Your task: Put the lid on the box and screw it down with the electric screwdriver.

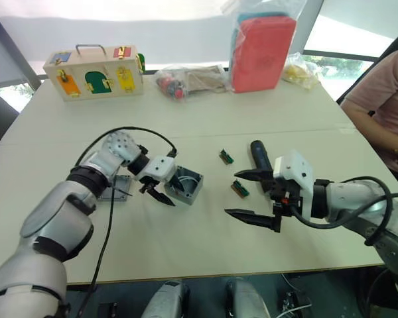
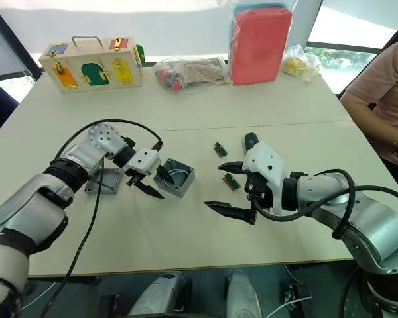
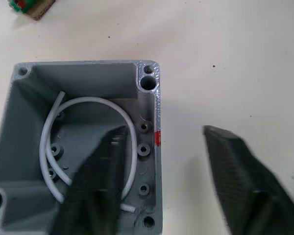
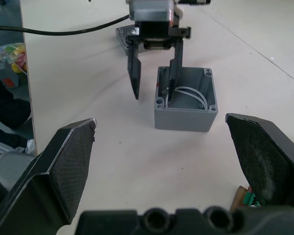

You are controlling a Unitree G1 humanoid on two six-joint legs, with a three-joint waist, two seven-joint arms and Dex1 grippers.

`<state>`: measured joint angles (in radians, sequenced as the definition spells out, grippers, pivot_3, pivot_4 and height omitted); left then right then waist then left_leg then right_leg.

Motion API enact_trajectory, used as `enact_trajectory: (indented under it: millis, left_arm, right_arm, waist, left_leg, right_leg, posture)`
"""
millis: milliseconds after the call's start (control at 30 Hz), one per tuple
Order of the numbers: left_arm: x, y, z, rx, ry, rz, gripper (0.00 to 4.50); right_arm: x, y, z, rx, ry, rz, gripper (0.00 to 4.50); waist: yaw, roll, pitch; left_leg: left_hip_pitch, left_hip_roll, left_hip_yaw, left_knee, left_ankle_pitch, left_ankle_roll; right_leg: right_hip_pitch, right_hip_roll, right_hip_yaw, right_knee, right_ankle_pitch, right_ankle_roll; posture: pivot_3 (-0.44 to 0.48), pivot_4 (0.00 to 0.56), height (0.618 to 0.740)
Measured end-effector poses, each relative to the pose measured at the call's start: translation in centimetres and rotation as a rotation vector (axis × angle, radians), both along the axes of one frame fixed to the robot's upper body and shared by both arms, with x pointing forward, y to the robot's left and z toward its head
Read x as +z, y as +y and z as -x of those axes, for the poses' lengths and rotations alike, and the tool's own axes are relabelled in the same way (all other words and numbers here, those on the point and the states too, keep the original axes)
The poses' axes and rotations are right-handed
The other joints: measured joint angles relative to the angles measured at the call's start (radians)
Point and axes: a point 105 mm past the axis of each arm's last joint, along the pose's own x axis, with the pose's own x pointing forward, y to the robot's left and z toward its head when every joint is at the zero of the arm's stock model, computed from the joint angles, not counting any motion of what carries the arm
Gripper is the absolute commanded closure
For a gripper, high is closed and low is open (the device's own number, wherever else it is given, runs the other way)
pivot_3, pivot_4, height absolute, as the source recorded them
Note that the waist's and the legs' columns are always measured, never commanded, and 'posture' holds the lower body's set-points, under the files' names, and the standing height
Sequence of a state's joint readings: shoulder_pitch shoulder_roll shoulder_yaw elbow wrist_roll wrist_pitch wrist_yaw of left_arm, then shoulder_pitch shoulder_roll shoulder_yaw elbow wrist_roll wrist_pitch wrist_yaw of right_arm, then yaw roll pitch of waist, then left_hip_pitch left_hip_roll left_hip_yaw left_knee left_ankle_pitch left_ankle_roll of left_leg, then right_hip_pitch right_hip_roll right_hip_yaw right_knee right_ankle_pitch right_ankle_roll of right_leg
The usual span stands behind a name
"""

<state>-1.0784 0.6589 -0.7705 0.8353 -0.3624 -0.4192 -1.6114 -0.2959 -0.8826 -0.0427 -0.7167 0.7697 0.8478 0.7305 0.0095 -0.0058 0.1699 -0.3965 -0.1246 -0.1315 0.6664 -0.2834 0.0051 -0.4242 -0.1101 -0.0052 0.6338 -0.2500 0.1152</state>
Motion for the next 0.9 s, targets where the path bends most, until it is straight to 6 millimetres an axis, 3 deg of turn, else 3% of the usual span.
enact_trajectory:
  millis: [33, 133, 167, 267, 333, 400, 500, 567, 667, 800, 900]
  left_arm:
    - [0.6, 0.0, 0.1, -0.008, -0.010, 0.012, 0.18]
    - [1.5, -0.4, 0.2, -0.026, -0.025, 0.030, 0.04]
    - [3.6, 0.5, 0.6, 0.003, -0.038, 0.061, 0.04]
    - [7.2, 1.9, 0.1, 0.103, -0.066, 0.160, 0.04]
    - [9.0, 3.4, -0.1, 0.215, -0.060, 0.221, 0.04]
    - [9.3, 5.1, -0.4, 0.352, -0.030, 0.268, 0.04]
    - [8.4, 10.4, -0.4, 0.724, 0.015, 0.317, 0.04]
    - [7.7, 12.6, 0.2, 0.902, 0.016, 0.315, 0.04]
    - [6.4, 14.1, 1.3, 1.112, 0.013, 0.312, 0.04]
    - [2.5, 16.5, 3.8, 1.464, 0.037, 0.211, 0.04]
    - [1.0, 17.5, 4.2, 1.655, 0.078, 0.237, 0.04]
  right_arm:
    - [0.0, 0.0, 0.0, 0.000, 0.000, 0.000, 0.00]
    - [0.0, 0.0, 0.0, 0.001, 0.001, 0.000, 0.00]
    - [-0.1, 0.1, 0.1, 0.008, 0.006, -0.001, 0.00]
    - [-0.3, 0.2, 0.1, 0.014, 0.013, -0.002, 0.00]
    - [-0.3, 0.4, 0.2, 0.025, 0.020, -0.005, 0.00]
    - [-0.3, 0.5, 0.2, 0.034, 0.021, -0.006, 0.00]
    - [-0.1, 0.5, 0.1, 0.045, 0.022, -0.008, 0.00]
    - [0.0, 0.4, 0.0, 0.056, 0.027, -0.007, 0.00]
    - [0.4, 0.4, -0.1, 0.074, 0.030, -0.015, 0.00]
    - [1.7, 0.9, -0.2, 0.141, 0.025, -0.043, 0.00]
    - [2.4, 1.1, -0.1, 0.182, 0.030, -0.058, 0.00]
  waist:
    - [0.000, 0.000, 0.000]
    - [0.003, 0.000, 0.000]
    - [-0.005, -0.003, 0.002]
    - [-0.015, -0.002, 0.001]
    - [-0.023, -0.002, 0.001]
    - [-0.029, -0.002, 0.001]
    - [-0.042, -0.002, 0.001]
    - [-0.043, -0.002, 0.001]
    - [-0.027, -0.002, 0.001]
    - [-0.012, -0.002, 0.001]
    - [0.005, -0.002, 0.001]
  left_leg:
    - [0.000, 0.000, 0.000, 0.000, 0.000, 0.000]
    - [-0.001, 0.000, 0.000, 0.001, 0.000, 0.000]
    - [-0.004, 0.001, 0.000, 0.001, 0.000, 0.000]
    - [-0.004, 0.001, 0.000, 0.001, 0.000, 0.000]
    - [-0.004, 0.001, 0.000, 0.001, 0.000, 0.000]
    - [-0.004, 0.001, 0.000, 0.001, 0.000, 0.000]
    - [-0.002, 0.002, -0.002, -0.001, 0.000, 0.000]
    - [-0.002, 0.002, -0.002, -0.001, 0.000, 0.000]
    - [-0.002, 0.001, -0.001, -0.001, 0.000, 0.000]
    - [0.000, 0.001, -0.001, -0.001, 0.000, 0.000]
    - [0.000, 0.002, -0.002, -0.001, 0.000, 0.000]
  right_leg:
    - [0.000, 0.000, 0.000, 0.000, 0.000, 0.000]
    - [0.000, 0.000, 0.000, 0.000, 0.000, 0.000]
    - [-0.004, 0.000, 0.001, 0.000, 0.000, 0.000]
    - [-0.004, 0.001, 0.000, 0.001, 0.000, 0.000]
    - [-0.004, 0.002, 0.000, 0.001, 0.000, 0.000]
    - [-0.004, 0.002, 0.000, 0.001, 0.000, 0.000]
    - [-0.005, 0.004, 0.003, 0.002, 0.000, 0.000]
    - [-0.005, 0.004, 0.003, 0.002, 0.000, 0.000]
    - [-0.004, 0.003, 0.005, 0.001, 0.000, 0.000]
    - [-0.003, 0.004, 0.005, 0.001, 0.000, 0.000]
    - [-0.003, 0.004, 0.005, 0.002, 0.000, 0.000]
  posture:
    - [0.000, 0.150, 0.740]
    - [0.000, 0.150, 0.740]
    - [0.000, 0.150, 0.740]
    - [0.000, 0.150, 0.740]
    - [0.000, 0.150, 0.740]
    - [0.000, 0.150, 0.740]
    - [0.000, 0.150, 0.740]
    - [0.000, 0.150, 0.740]
    - [0.000, 0.150, 0.740]
    - [0.000, 0.150, 0.740]
    - [0.000, 0.150, 0.740]
